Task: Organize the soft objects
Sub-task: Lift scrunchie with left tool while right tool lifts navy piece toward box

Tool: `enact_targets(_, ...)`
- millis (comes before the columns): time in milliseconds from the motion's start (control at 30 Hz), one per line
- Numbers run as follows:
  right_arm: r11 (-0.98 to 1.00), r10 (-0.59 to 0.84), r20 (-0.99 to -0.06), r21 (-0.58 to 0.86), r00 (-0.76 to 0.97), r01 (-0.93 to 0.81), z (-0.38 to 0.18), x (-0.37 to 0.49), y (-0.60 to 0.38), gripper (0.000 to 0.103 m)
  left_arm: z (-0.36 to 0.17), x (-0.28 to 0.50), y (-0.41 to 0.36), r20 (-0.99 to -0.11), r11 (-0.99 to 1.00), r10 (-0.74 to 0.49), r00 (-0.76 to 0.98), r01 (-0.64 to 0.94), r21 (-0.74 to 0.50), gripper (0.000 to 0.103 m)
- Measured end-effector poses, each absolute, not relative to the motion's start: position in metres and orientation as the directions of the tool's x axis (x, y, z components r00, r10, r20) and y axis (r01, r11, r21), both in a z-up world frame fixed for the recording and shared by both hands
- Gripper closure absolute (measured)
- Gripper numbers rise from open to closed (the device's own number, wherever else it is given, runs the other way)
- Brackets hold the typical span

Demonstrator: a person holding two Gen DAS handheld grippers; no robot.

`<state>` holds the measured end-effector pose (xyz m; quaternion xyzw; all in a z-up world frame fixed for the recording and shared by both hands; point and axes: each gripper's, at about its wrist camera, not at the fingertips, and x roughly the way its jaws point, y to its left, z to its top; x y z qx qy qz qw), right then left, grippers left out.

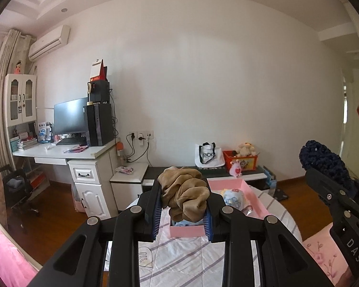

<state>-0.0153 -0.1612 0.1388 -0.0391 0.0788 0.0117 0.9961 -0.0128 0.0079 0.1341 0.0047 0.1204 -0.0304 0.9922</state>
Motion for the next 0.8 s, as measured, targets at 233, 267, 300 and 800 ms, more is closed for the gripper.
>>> enact_targets(233, 0.997, 0.007, -0.167, -0.073, 0.986, -0.020, 0.138, -0.013, -0.164, 0.083, 0.131, -0.009, 0.014, -0.252, 0.998, -0.067, 0.965, 0.070, 0.002, 0.078)
enact_targets(267, 0.997, 0.006, -0.169, -0.073, 0.986, -0.019, 0.138, -0.012, -0.164, 0.083, 0.133, -0.005, 0.014, -0.256, 0.998, -0.068, 0.964, 0.070, 0.001, 0.078)
enact_targets(300, 0.997, 0.005, -0.171, -0.071, 0.985, -0.018, 0.138, -0.012, -0.165, 0.083, 0.136, 0.000, 0.015, -0.259, 0.998, -0.067, 0.963, 0.069, 0.000, 0.078)
enact_targets(800, 0.998, -0.006, -0.202, -0.069, 0.979, -0.009, 0.131, 0.000, -0.165, 0.083, 0.146, 0.024, 0.010, -0.299, 0.996, -0.078, 0.951, 0.084, 0.008, 0.077)
